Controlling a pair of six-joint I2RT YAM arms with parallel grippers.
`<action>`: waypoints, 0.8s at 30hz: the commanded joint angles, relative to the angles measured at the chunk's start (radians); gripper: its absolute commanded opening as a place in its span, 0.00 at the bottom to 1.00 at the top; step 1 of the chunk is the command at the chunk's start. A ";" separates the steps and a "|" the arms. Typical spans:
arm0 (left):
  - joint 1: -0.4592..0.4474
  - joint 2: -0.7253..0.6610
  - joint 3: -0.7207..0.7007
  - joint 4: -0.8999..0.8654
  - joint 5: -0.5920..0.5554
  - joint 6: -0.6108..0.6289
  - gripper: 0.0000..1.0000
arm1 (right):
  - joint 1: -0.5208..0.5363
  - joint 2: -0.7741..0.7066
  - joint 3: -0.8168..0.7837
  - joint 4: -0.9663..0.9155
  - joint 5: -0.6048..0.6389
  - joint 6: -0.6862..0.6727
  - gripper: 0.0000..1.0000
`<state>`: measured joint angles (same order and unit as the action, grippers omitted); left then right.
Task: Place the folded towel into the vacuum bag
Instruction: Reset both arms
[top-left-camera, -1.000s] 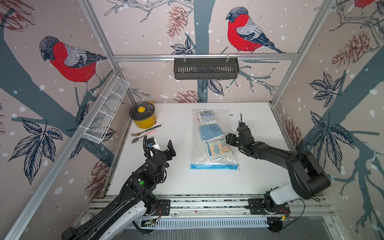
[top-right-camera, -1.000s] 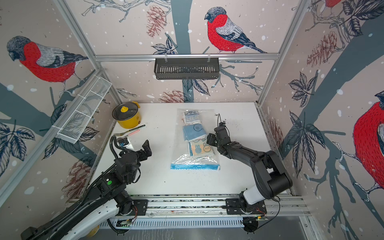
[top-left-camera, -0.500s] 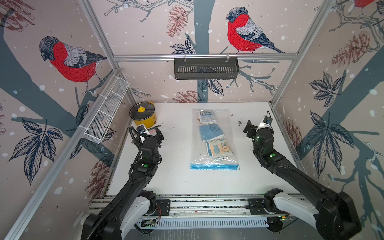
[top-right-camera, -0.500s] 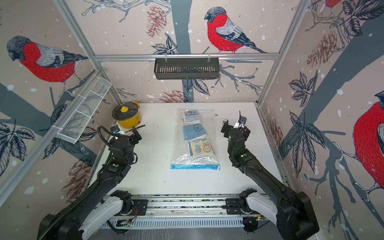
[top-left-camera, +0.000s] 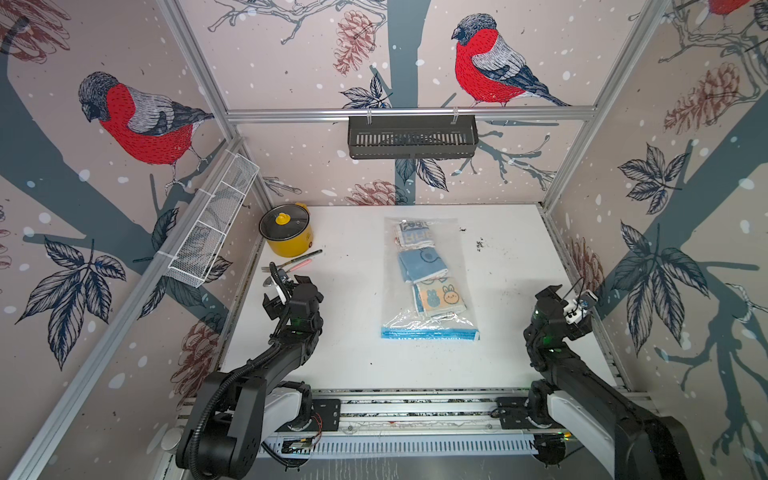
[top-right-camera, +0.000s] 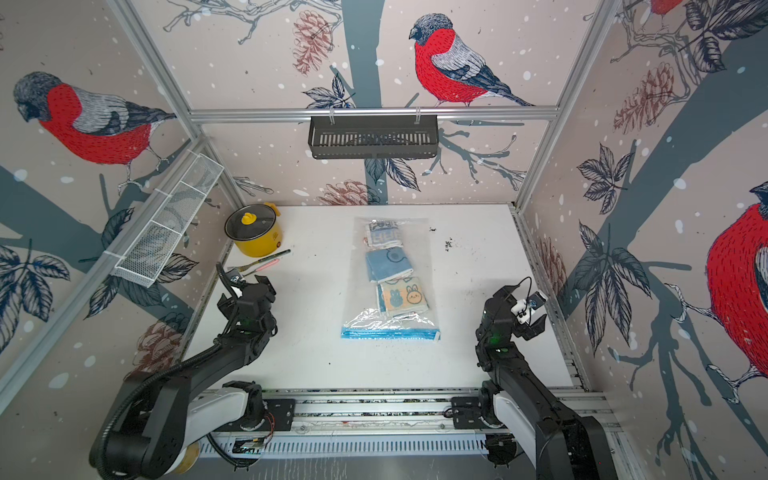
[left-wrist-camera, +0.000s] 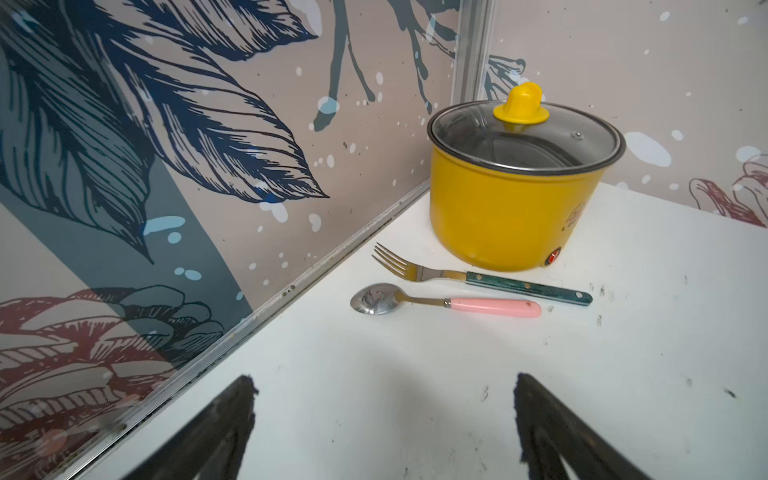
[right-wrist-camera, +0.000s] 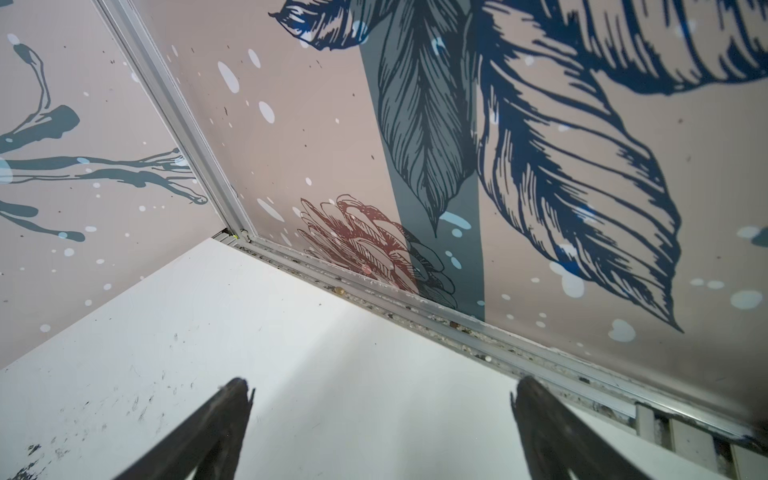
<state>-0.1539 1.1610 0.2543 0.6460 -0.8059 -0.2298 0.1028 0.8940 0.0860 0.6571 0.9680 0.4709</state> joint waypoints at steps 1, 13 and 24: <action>0.003 0.056 -0.009 0.186 0.076 0.027 0.96 | -0.006 0.048 -0.020 0.192 -0.004 -0.044 0.99; 0.083 0.261 -0.038 0.541 0.528 0.199 0.96 | -0.017 0.467 0.098 0.525 -0.620 -0.387 0.99; 0.134 0.335 0.045 0.431 0.680 0.188 0.97 | -0.065 0.617 0.130 0.589 -0.678 -0.362 0.99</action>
<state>-0.0223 1.5005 0.2924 1.0641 -0.1654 -0.0525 0.0425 1.5105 0.2111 1.2575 0.3405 0.1043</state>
